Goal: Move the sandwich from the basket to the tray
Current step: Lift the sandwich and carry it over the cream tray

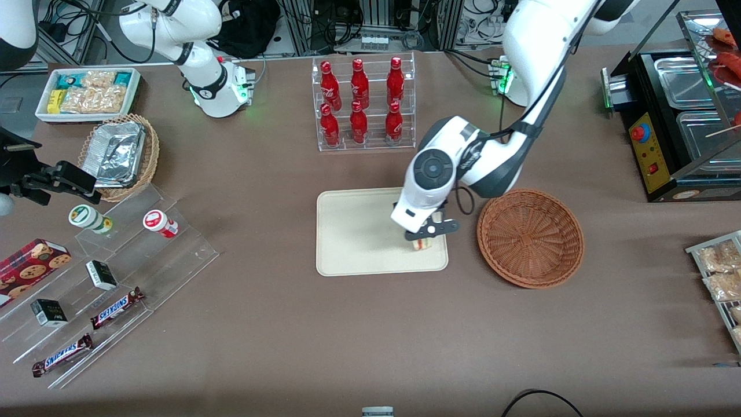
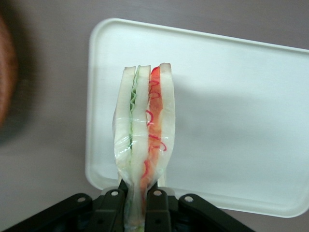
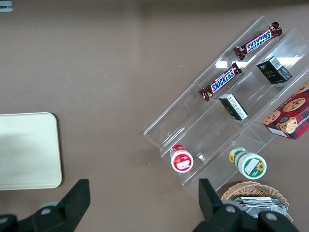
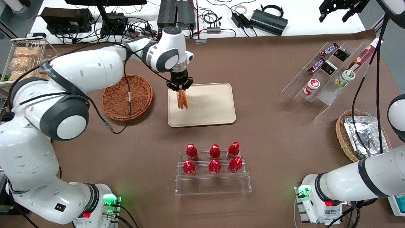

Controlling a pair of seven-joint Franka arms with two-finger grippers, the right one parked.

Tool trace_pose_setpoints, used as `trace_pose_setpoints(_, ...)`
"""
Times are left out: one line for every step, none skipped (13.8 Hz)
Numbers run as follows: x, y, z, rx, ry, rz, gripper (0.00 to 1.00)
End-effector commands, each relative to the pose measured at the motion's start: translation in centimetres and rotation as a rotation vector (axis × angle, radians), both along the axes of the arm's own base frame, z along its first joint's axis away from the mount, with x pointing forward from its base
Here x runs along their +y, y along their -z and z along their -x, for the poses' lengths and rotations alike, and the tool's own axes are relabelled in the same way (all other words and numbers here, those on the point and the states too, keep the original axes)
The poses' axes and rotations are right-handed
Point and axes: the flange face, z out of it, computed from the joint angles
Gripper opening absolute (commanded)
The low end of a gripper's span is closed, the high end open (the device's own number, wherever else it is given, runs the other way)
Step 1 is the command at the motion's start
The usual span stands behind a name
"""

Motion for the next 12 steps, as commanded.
trace_pose_setpoints(-3.7, 0.9, -0.7, -0.010, -0.033, 0.026, 0.06)
trace_pose_setpoints(-4.5, 1.2, -0.6, -0.033, -0.036, 0.049, 0.06)
trace_pose_setpoints(-5.1, 1.9, -0.5, -0.047, -0.034, 0.068, 0.06)
trace_pose_setpoints(-5.4, 2.4, -0.7, -0.062, -0.037, 0.083, 0.06)
trace_pose_setpoints(-5.9, 3.1, -0.3, -0.061, -0.032, 0.087, 0.06)
trace_pose_setpoints(-6.9, 3.8, 0.6, -0.057, -0.013, 0.086, 0.06)
trace_pose_setpoints(-7.1, 4.4, 0.6, -0.058, -0.012, 0.090, 0.06)
trace_pose_setpoints(-7.1, 4.9, 0.5, -0.061, -0.013, 0.093, 0.06)
trace_pose_setpoints(-7.1, 5.4, 0.7, -0.056, -0.012, 0.090, 0.06)
trace_pose_setpoints(-7.2, 5.7, 0.6, -0.054, -0.011, 0.090, 0.07)
trace_pose_setpoints(-7.1, 5.9, 0.7, -0.050, -0.013, 0.088, 0.18)
trace_pose_setpoints(-7.1, 5.9, 0.7, -0.049, -0.014, 0.088, 0.73)
